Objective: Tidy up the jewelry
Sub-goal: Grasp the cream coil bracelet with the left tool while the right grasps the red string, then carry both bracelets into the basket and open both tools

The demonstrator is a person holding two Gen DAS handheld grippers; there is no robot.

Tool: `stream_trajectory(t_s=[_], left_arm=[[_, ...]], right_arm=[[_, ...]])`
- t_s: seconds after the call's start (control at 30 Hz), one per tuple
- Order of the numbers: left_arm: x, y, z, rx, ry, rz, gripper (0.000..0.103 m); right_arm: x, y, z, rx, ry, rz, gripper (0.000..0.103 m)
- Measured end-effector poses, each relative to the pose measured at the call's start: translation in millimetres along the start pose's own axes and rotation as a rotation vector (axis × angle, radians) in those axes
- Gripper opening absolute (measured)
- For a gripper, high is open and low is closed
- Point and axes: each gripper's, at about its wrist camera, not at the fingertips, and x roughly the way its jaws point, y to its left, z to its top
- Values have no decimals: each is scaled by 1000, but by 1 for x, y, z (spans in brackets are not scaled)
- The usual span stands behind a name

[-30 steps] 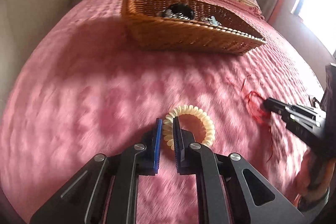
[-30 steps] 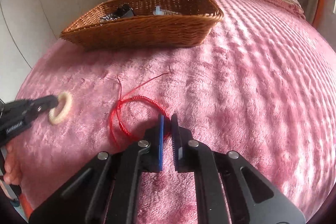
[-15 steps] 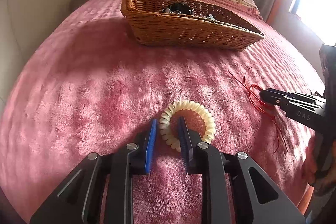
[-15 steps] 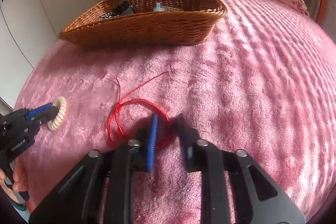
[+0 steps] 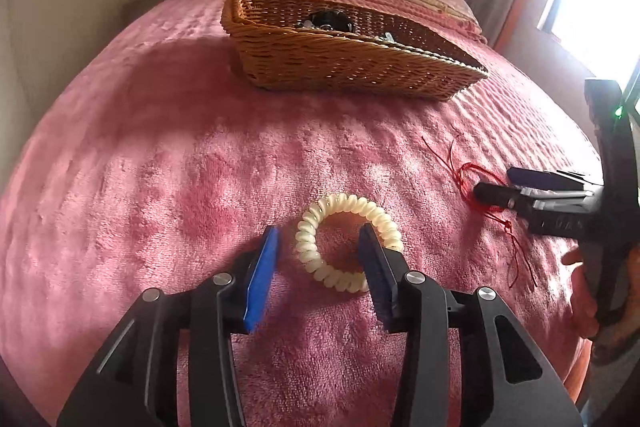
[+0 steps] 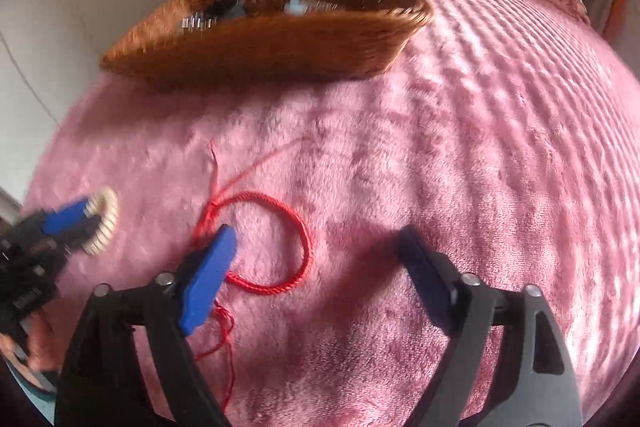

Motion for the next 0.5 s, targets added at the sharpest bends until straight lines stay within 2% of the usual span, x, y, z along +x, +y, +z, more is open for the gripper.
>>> stream_trajectory(t_s=[0.03, 0.07, 0.13, 0.3, 0.37, 0.4, 0.5], left_arm=[[0, -1, 0, 5, 1, 2, 43], [0, -2, 0, 9, 1, 3, 43], [1, -2, 1, 15, 3, 4, 45], [2, -2, 1, 14, 2, 2, 46], [3, -3, 2, 12, -1, 2, 45], [3, -2, 2, 11, -2, 2, 45], [3, -2, 2, 13, -3, 7, 44]], right_arm=[[1, 4, -1, -18, 2, -2, 94], [2, 7, -2, -33, 10, 0, 95], [3, 10, -4, -47, 5, 4, 95], [2, 4, -2, 13, 0, 15, 95], [-6, 1, -5, 27, -32, -8, 88], [-9, 2, -7, 29, -42, -2, 76], [-14, 6, -13, 27, -48, -16, 59]])
